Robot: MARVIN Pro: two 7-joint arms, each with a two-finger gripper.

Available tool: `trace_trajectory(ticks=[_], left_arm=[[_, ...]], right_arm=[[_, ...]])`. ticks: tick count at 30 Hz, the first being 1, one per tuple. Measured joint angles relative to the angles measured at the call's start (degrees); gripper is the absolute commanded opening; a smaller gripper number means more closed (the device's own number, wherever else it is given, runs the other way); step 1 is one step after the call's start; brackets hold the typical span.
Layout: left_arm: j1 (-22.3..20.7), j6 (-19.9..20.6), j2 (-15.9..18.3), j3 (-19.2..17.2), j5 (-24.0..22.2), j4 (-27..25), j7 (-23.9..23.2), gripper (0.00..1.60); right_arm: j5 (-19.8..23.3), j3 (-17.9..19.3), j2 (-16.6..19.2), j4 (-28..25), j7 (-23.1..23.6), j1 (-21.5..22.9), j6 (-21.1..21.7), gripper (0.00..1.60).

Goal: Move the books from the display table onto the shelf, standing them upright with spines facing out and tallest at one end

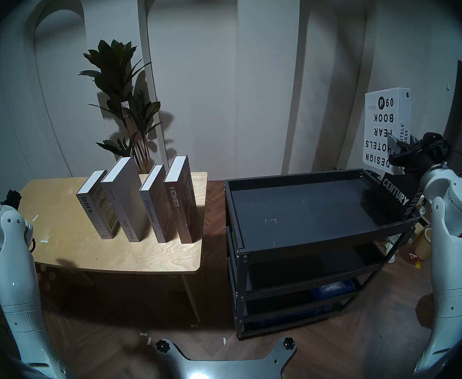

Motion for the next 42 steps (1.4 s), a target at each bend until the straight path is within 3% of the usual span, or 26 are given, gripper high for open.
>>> trace_trajectory(ticks=[3,10,14,20,28,32,42], left_arm=[[0.0,-0.4,-0.1,0.9,0.3,0.3,0.0,1.6],[-0.2,-1.0,-0.3,2.5,0.7,0.3,0.1,1.6],[-0.2,-1.4,-0.3,2.7,1.1,0.3,0.3,1.6],[-0.2,-2.0,-0.6,2.9,1.4,0.3,0.9,1.6],[-0.1,-2.8,-1.3,3.6,1.5,0.5,1.7,1.6],[0.0,-3.2,-1.6,3.9,1.6,0.8,2.0,1.6],[0.0,-3.7,-2.0,4.7,1.7,1.4,2.3,1.6]], right_arm=[[0.9,0.4,0.6,2.0,2.6,-0.6,0.7,0.0],[7.4,0.3,4.2,8.0,10.4,-0.1,9.3,0.0],[8.3,0.2,6.3,10.4,14.3,1.0,12.8,0.0],[7.9,-0.3,9.0,12.6,16.8,2.8,13.7,0.0],[0.8,0.5,10.2,10.4,14.8,3.2,8.0,0.0],[-1.7,1.6,8.0,8.1,12.0,1.8,4.3,0.0],[-2.4,0.7,1.0,8.0,4.6,-2.2,-3.6,0.0]])
